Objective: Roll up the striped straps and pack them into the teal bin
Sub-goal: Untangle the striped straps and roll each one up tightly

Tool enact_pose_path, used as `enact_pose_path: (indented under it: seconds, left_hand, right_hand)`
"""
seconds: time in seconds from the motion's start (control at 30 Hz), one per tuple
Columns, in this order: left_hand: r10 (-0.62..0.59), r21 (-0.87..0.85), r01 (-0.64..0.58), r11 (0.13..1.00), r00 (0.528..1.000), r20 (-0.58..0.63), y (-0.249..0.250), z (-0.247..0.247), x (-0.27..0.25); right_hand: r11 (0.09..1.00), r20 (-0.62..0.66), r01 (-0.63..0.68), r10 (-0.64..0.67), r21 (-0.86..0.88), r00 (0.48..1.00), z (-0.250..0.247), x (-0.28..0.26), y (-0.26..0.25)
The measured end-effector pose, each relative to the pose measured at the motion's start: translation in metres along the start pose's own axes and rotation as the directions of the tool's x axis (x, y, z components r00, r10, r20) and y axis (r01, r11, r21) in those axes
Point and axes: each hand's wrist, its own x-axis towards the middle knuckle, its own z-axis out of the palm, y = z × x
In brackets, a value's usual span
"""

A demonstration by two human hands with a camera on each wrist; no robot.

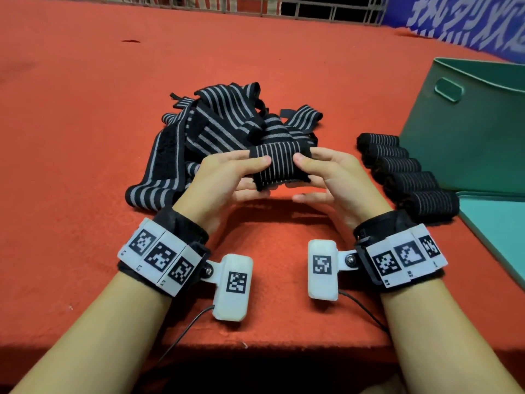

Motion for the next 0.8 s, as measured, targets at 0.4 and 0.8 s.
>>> enact_pose_path:
  seconds: [0.4, 0.8]
  left_hand:
    - [-0.158, 0.119, 0.144, 0.982, 0.980, 0.120, -0.021, 0.116, 0.015]
    - [-0.254, 0.278, 0.192, 0.941, 0.944, 0.208, -0.054, 0.203, 0.011]
  right_hand:
    - [0.967, -0.338, -0.059, -0.029, -0.247, 0.941, -0.105, -0.017, -0.022]
    - [0.822, -0.505, -0.327, 0.056, -0.466, 0.861, -0.191, -0.063, -0.014]
